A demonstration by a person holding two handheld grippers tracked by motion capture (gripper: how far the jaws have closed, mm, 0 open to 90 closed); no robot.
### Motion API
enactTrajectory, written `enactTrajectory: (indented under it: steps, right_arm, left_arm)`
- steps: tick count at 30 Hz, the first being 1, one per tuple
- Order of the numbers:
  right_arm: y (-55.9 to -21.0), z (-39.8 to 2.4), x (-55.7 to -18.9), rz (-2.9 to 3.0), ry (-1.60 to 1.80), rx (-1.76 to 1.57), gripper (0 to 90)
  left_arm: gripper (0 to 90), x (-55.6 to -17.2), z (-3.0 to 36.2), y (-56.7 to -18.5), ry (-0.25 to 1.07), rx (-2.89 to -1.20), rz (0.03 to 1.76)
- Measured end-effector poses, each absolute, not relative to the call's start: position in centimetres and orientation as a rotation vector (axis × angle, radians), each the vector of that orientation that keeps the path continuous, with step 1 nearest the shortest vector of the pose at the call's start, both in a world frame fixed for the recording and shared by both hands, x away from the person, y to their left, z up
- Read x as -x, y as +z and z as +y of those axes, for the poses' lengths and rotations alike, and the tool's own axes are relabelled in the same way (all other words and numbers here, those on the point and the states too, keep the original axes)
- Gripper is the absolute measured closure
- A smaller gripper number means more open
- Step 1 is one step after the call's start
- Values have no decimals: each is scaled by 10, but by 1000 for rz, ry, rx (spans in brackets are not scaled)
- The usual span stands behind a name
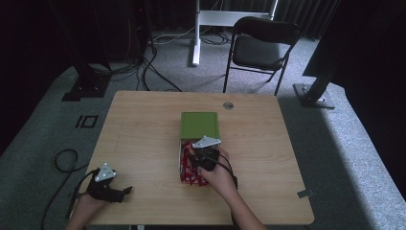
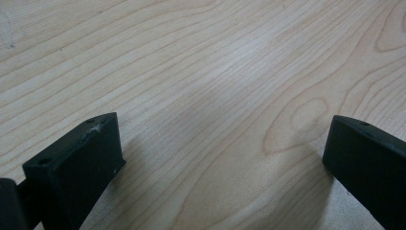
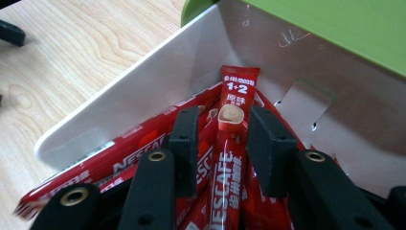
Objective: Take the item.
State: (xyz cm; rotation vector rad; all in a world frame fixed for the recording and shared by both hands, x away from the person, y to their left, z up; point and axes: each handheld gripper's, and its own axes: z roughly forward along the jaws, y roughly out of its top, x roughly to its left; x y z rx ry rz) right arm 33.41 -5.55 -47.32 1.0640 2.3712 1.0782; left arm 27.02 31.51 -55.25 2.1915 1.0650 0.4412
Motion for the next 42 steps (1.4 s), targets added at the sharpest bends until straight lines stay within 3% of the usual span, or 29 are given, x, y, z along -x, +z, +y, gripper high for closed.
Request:
enactTrajectory:
  steps: [6, 8, 11, 42]
  right_arm:
    - [-481, -52, -339, 2356, 1083, -1094, 689]
    - [-482, -51, -340, 2351, 1085, -1102, 760]
    - [-481, -51, -339, 2351, 1076, -1087, 781]
    - [-450, -73, -315, 2326, 1291, -1105, 793]
  left_arm:
    - [7, -270, 315, -552, 441, -2194, 1064]
    - [7, -270, 315, -552, 441, -2194, 1064]
    - [7, -270, 315, -552, 441, -2194, 1064]
    - [7, -270, 315, -552, 440, -2192, 1066]
